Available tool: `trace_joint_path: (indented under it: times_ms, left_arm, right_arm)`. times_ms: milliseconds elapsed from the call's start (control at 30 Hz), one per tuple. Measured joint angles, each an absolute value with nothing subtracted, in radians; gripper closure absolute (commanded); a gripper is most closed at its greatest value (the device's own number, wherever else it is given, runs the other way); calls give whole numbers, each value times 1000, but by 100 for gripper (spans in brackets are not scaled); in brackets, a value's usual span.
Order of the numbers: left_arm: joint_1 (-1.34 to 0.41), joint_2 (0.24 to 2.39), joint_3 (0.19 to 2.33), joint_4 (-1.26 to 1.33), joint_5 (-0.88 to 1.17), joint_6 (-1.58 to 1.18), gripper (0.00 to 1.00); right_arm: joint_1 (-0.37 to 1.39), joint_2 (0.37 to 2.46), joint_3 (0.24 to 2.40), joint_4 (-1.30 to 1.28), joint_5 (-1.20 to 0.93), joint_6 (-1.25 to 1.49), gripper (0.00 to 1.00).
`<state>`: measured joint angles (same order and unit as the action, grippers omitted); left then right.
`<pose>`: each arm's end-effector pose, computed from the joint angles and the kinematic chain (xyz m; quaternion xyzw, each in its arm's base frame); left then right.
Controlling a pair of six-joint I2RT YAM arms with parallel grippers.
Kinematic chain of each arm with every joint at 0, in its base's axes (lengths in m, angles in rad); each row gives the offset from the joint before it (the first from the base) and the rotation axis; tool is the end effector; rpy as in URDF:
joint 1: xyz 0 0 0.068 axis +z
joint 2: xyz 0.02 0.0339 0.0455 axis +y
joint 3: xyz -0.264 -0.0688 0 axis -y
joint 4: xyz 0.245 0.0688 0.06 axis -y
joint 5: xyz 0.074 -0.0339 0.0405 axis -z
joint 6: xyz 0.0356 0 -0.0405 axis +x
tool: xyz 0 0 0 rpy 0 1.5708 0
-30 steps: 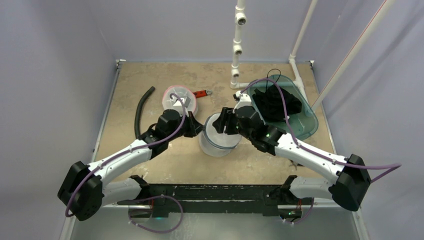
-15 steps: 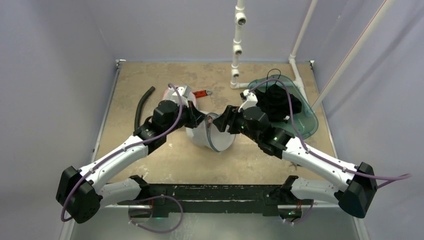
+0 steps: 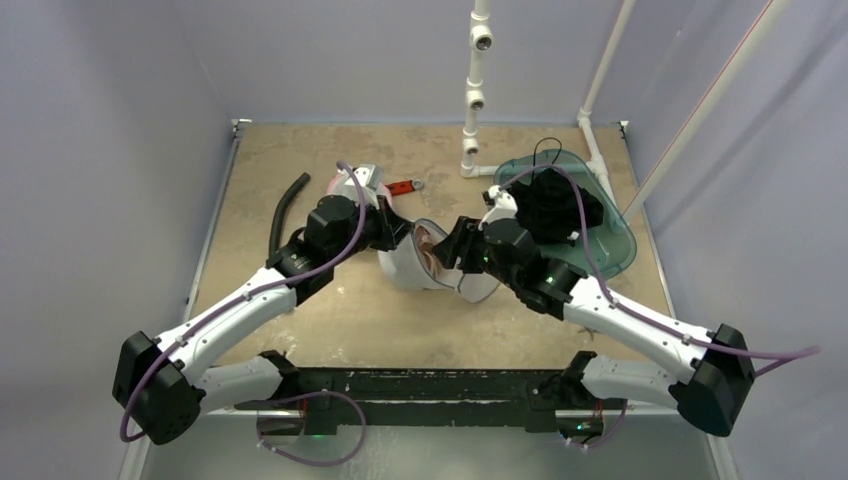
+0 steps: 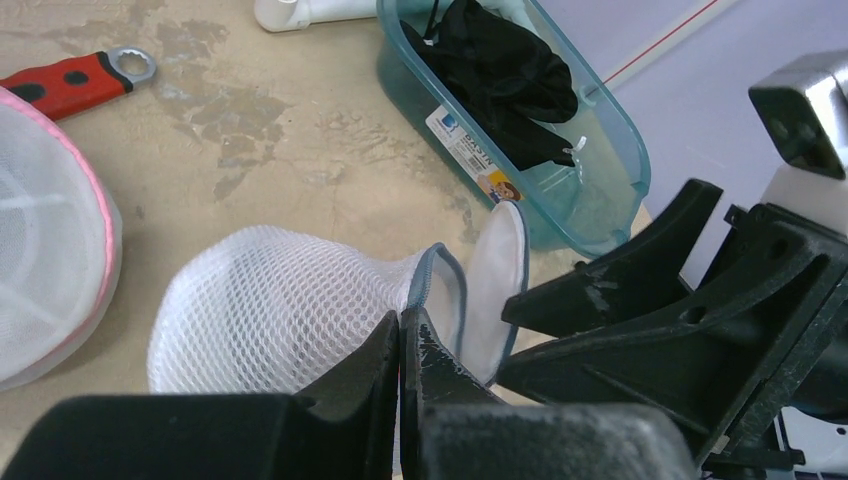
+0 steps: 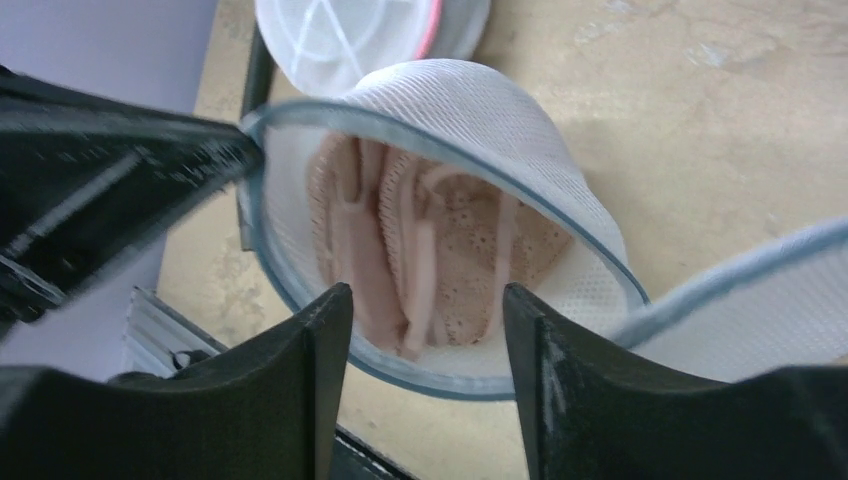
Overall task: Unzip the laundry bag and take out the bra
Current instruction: Open the laundry bag at the center of the board.
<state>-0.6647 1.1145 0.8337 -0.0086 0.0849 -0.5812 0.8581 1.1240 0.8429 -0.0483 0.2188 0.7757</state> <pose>0.2033 -0.1631 0.3090 0.0588 0.7992 -0.3761 0.4652 0.1764 0.1923 0.3061 0.0301 0.8105 0.3607 0.4605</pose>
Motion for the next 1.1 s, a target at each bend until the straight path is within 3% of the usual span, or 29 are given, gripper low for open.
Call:
trace_joint_path:
  times_ms: [133, 333, 467, 700, 900, 1100]
  left_arm:
    - [-664, 1113, 826, -3, 64, -590, 100]
    - [-665, 1111, 793, 44, 47, -647, 100]
    - [-664, 1128, 787, 134, 47, -706, 100]
    - [-664, 1154, 720, 317, 32, -815, 100]
    - [-665, 1127, 601, 298, -41, -881, 100]
    - [-665, 1086, 484, 290, -96, -937, 100]
  right_arm:
    - [858, 1026, 761, -88, 241, 786, 46]
    - [858, 813, 651, -170, 302, 800, 25]
    - [856, 746, 635, -196, 351, 817, 19]
    - [790, 788, 629, -191, 382, 849, 15]
    - [636, 846, 629, -154, 348, 844, 15]
    - [622, 962, 636, -102, 295, 848, 15]
